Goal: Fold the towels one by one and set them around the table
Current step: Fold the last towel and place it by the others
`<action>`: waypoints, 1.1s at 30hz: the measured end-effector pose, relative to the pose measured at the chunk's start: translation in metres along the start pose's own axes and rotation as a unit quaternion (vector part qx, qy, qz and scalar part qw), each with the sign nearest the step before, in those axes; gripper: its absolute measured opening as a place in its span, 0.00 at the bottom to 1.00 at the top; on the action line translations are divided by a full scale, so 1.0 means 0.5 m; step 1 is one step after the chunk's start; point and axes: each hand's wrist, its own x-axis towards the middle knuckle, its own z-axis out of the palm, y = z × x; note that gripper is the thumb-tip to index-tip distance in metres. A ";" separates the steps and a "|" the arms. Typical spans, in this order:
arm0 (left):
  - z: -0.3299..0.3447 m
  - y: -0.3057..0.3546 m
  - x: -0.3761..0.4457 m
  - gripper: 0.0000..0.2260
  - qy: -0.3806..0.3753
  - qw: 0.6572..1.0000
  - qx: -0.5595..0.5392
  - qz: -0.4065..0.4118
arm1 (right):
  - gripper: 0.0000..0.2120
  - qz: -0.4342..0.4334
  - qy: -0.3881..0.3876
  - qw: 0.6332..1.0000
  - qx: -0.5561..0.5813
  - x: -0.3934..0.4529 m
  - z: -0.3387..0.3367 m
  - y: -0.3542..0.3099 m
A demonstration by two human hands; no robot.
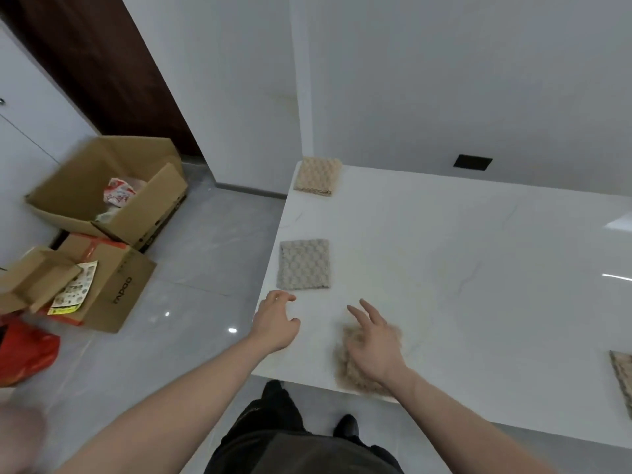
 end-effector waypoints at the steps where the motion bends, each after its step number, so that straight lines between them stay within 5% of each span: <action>1: -0.018 -0.010 0.020 0.24 0.005 1.000 -0.021 -0.018 | 0.32 -0.004 -0.003 1.000 0.014 0.017 -0.001 -0.023; 7: -0.093 -0.051 0.155 0.26 -0.036 0.995 -0.074 -0.060 | 0.34 0.005 -0.003 0.999 0.038 0.152 0.019 -0.133; 16: -0.112 -0.064 0.316 0.15 -0.170 0.972 -0.151 -0.054 | 0.33 0.144 -0.013 0.985 0.097 0.305 0.072 -0.199; 19: -0.103 -0.070 0.334 0.19 -0.192 0.971 -0.136 -0.049 | 0.32 0.170 -0.016 0.979 0.112 0.318 0.083 -0.198; 23: -0.091 -0.061 0.347 0.18 -0.146 0.985 -0.093 -0.020 | 0.31 0.188 -0.011 0.974 0.123 0.312 0.085 -0.201; 27: -0.090 -0.028 0.339 0.04 -0.056 0.993 -0.102 0.014 | 0.30 0.213 -0.007 0.963 0.163 0.304 0.081 -0.202; 33: -0.077 0.018 0.313 0.03 -0.006 0.994 -0.079 0.081 | 0.30 0.281 0.049 0.912 0.294 0.290 0.056 -0.199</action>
